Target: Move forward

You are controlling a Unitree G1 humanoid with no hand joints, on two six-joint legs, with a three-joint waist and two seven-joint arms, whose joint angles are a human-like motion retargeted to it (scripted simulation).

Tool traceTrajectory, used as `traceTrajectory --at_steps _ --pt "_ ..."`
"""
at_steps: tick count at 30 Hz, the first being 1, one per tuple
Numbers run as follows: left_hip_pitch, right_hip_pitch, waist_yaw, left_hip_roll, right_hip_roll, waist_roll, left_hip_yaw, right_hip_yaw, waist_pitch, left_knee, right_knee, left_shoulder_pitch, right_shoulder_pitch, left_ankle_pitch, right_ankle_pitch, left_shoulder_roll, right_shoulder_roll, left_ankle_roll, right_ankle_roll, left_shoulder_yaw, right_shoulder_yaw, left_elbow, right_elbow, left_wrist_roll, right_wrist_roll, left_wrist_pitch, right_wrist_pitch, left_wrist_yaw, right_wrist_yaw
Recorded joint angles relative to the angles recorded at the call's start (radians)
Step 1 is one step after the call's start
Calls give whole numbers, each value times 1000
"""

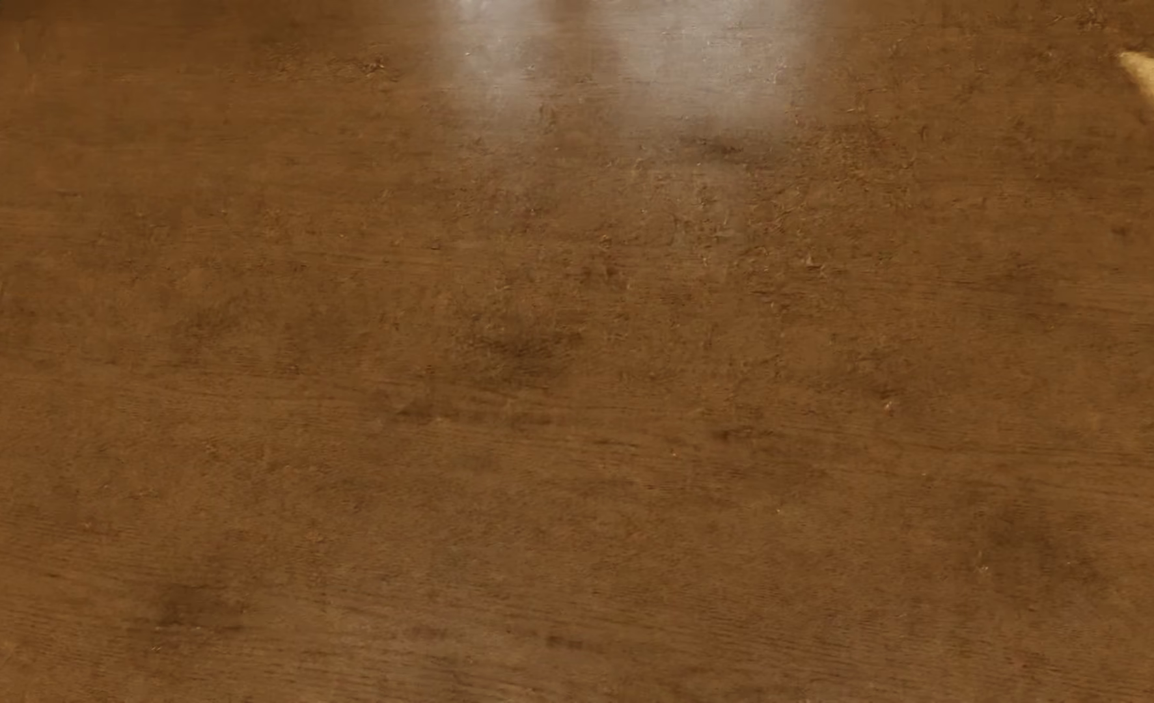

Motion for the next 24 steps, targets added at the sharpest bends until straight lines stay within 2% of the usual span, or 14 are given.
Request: traceTrajectory --at_steps 5,7,9,10,12,14,19,21,23,24 --pt "-70 -7 16 4 22 1 0 0 1 108 -2 34 23 -17 8 12 -7 0 0 34 27 -33 47 0 0 0 0 0 0" --pt "-153 8 33 8 28 -1 0 0 24 270 11 43 29 62 8 17 -8 0 0 46 39 -32 57 0 0 0 0 0 0" --pt "-298 29 59 18 32 -1 0 0 50 535 23 52 31 182 -5 20 -11 0 0 56 39 -22 51 0 0 0 0 0 0" --pt "-378 40 74 23 35 2 0 0 61 667 27 60 31 198 -14 19 -15 0 0 60 34 -18 44 0 0 0 0 0 0" --pt "-495 62 116 34 32 6 0 0 79 778 30 92 23 147 -27 12 -24 0 0 65 21 -6 36 0 0 0 0 0 0" --pt "-547 84 148 36 19 -2 0 0 89 646 30 132 6 123 -29 6 -27 0 0 51 1 26 31 0 0 0 0 0 0" --pt "-528 143 153 45 8 -1 0 0 85 86 29 196 -18 119 -27 -16 -41 0 0 -77 -47 143 -57 0 0 0 0 0 0" --pt "-525 172 146 59 -12 -15 0 0 83 60 35 202 -12 169 -13 -24 -33 0 0 -102 -78 165 -95 0 0 0 0 0 0" --pt "-540 200 123 44 -45 -56 0 0 80 133 50 183 14 292 50 -22 -10 0 0 -96 -114 170 -110 0 0 0 0 0 0" --pt "-540 209 104 24 -57 -80 0 0 76 170 72 163 37 304 111 -17 1 0 0 -86 -118 165 -102 0 0 0 0 0 0"
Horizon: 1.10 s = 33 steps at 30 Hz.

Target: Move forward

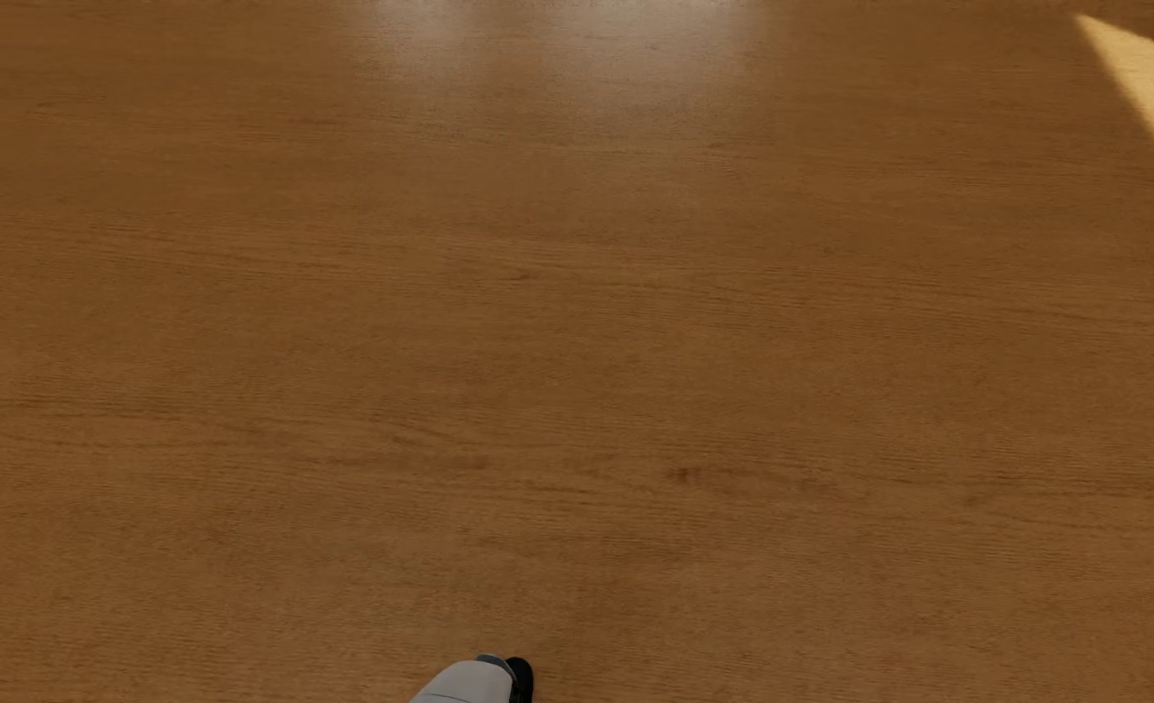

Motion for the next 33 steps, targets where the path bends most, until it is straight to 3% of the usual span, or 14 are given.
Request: traceTrajectory --at_steps 4,5,7,9,11,13,16,17,18,20,23,24,28,33 --pt "151 -172 -46 -66 -9 -52 0 0 -10 18 391 -124 80 -137 365 40 11 0 0 75 132 -87 86 0 0 0 0 0 0" --pt "201 -267 -58 -82 2 -61 0 0 -4 6 565 -160 91 -171 374 56 11 0 0 110 175 -127 100 0 0 0 0 0 0" --pt "296 -463 -103 -107 40 -61 0 0 6 -21 869 -227 110 -221 236 89 16 0 0 193 227 -216 132 0 0 0 0 0 0" --pt "394 -630 -159 -133 57 -58 0 0 11 -53 943 -278 120 -266 171 114 31 0 0 307 235 -296 190 0 0 0 0 0 0" --pt "494 -732 -209 -136 64 -32 0 0 14 -82 734 -324 130 -315 237 122 32 0 0 355 228 -356 217 0 0 0 0 0 0" --pt "602 -742 -249 -131 53 -9 0 0 14 -119 344 -359 135 -365 277 120 29 0 0 375 209 -398 219 0 0 0 0 0 0" --pt "721 -652 -311 -122 9 5 0 0 5 -121 -73 -372 116 -429 89 105 27 0 0 370 186 -428 209 0 0 0 0 0 0" --pt "742 -630 -330 -109 -1 11 0 0 0 -104 -82 -365 103 -419 56 97 27 0 0 357 177 -425 209 0 0 0 0 0 0" --pt "756 -624 -332 -91 7 25 0 0 -6 -84 -71 -352 87 -382 110 85 26 0 0 343 171 -411 213 0 0 0 0 0 0" --pt "762 -626 -278 -51 76 76 0 0 -21 -16 -14 -302 42 -220 292 49 16 0 0 318 186 -338 233 0 0 0 0 0 0" --pt "656 -510 -172 -5 131 117 0 0 -35 282 20 -194 -41 134 236 20 -18 0 0 225 225 -158 215 0 0 0 0 0 0" --pt "583 -456 -145 13 140 126 0 0 -34 411 8 -162 -67 140 189 18 -35 0 0 188 199 -101 174 0 0 0 0 0 0" --pt "264 -264 -53 30 143 133 0 0 -33 678 -31 -17 -146 -190 34 11 -88 0 0 125 -17 22 -33 0 0 0 0 0 0" --pt "99 -77 56 9 103 107 0 0 -29 138 -61 98 -205 -204 -98 -3 -74 0 0 65 -191 43 -192 0 0 0 0 0 0"
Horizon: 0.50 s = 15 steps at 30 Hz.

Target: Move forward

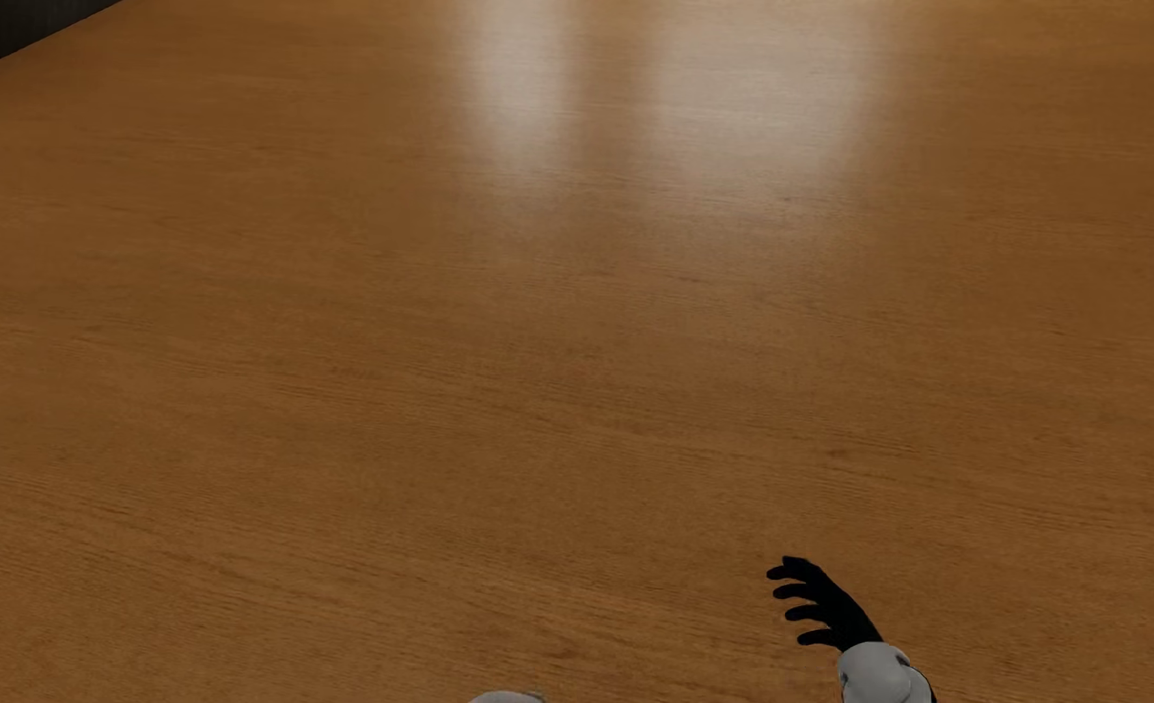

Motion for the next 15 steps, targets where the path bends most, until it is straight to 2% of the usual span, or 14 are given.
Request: traceTrajectory --at_steps 2,4,6,7,8,10,11,13,15 --pt "21 53 25 24 -11 7 0 0 -1 -235 5 -3 -2 -4 -23 -17 9 0 0 -27 32 6 -30 0 0 0 0 0 0" --pt "35 91 33 42 -28 7 0 0 -6 -293 28 -26 22 14 -15 -27 29 0 0 -43 99 -3 -23 0 0 0 0 0 0" --pt "45 123 17 31 -61 -23 0 0 -18 -221 73 -57 88 154 49 -24 59 0 0 13 167 -32 29 0 0 0 0 0 0" --pt "56 124 -4 11 -80 -47 0 0 -27 -187 118 -72 135 211 114 -18 76 0 0 59 196 -58 75 0 0 0 0 0 0" --pt "81 107 -30 -12 -98 -72 0 0 -33 -161 192 -86 184 219 207 -6 89 0 0 103 227 -95 139 0 0 0 0 0 0" --pt "172 -4 -79 -53 -130 -110 0 0 -33 -146 438 -117 268 150 405 29 97 0 0 174 305 -186 294 0 0 0 0 0 0" --pt "227 -90 -98 -73 -143 -126 0 0 -26 -154 594 -139 299 107 443 51 93 0 0 205 341 -225 366 0 0 0 0 0 0" --pt "323 -271 -149 -107 -144 -144 0 0 -12 -174 869 -205 356 41 395 90 76 0 0 271 363 -256 470 0 0 0 0 0 0" --pt "403 -416 -221 -122 -125 -147 0 0 -3 -188 935 -279 410 -2 353 123 55 0 0 326 345 -248 519 0 0 0 0 0 0"
